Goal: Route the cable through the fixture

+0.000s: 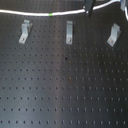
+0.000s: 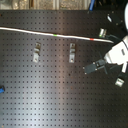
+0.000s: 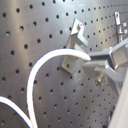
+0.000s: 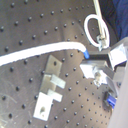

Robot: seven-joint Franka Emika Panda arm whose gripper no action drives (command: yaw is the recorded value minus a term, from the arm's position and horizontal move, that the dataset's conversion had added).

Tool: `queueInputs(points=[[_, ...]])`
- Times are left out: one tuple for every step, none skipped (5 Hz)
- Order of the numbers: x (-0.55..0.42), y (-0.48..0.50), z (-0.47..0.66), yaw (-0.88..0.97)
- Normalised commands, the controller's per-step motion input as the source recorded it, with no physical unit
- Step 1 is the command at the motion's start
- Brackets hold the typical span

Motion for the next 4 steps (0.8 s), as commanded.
queueInputs(points=[[-0.001,-0.001,0.05,0.64],[-0.019,0.049,0.05,0.75],[-0.011,0.043,0.06,0.79],[-0.003,0.022,0.09,0.85]])
